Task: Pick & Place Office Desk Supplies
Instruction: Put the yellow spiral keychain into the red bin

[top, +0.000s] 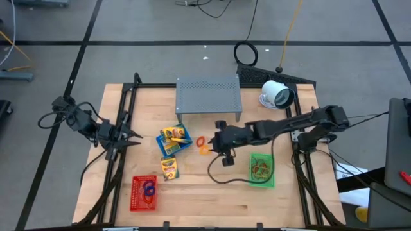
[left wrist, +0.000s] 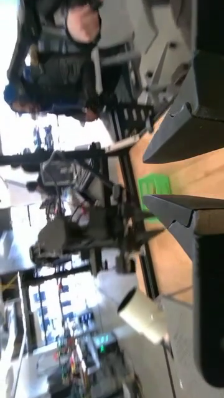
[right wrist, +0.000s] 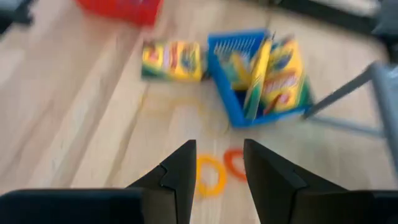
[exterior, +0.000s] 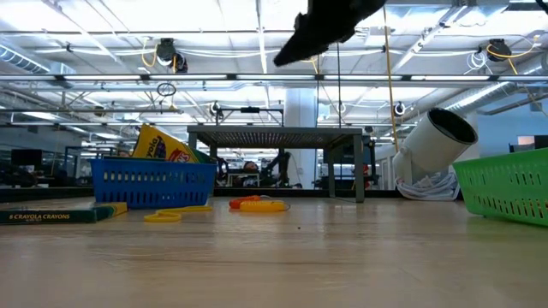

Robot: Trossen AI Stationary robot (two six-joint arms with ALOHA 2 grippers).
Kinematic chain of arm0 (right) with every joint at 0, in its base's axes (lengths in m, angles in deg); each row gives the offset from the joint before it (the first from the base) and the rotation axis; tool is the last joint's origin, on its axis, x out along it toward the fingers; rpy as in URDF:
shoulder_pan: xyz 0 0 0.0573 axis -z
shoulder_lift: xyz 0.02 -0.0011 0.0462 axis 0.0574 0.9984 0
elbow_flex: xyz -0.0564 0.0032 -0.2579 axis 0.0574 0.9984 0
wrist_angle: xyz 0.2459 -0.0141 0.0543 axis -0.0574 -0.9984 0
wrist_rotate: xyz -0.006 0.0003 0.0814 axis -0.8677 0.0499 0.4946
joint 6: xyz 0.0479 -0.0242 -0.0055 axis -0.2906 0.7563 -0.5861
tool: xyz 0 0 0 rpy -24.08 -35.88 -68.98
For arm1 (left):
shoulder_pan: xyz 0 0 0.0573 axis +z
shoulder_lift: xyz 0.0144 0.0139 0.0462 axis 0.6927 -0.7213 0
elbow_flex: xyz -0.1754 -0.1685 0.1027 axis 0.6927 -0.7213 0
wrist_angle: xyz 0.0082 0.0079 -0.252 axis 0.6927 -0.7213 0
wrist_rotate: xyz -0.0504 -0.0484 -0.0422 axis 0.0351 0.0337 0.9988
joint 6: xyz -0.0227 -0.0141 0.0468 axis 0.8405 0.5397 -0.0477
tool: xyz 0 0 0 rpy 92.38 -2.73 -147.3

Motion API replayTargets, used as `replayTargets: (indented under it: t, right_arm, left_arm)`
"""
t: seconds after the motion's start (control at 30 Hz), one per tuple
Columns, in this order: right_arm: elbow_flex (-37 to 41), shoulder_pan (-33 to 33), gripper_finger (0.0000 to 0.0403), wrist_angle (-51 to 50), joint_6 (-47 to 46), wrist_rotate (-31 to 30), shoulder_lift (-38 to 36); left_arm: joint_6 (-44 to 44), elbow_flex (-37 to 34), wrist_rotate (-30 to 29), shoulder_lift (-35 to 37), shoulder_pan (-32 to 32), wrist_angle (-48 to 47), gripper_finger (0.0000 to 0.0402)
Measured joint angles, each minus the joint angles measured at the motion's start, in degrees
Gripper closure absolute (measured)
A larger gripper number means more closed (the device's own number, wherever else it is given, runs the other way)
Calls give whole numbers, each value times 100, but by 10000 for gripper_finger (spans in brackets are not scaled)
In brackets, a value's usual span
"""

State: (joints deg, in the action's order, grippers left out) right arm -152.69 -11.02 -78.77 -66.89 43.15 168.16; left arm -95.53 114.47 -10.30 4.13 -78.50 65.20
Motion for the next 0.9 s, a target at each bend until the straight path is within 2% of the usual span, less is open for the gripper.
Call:
replayTargets:
  t: [0.2, 0.43, 0.6, 0.9]
  right_arm:
    - [-1172, 129, 277, -1826, 177, 619, 729]
    - [-2006, 140, 277, -3053, 597, 1090, 1646]
    - [-2202, 142, 277, -3049, 642, 1399, 2120]
    - [-2227, 345, 277, -2228, 410, 1350, 2310]
  left_arm:
    - [-15, 0, -257, 2, 0, -51, 300]
    - [-56, -2, -261, 0, 2, -103, 300]
    - [-55, -2, -261, 1, 0, -97, 300]
    - [-44, -2, -259, 2, 2, -97, 300]
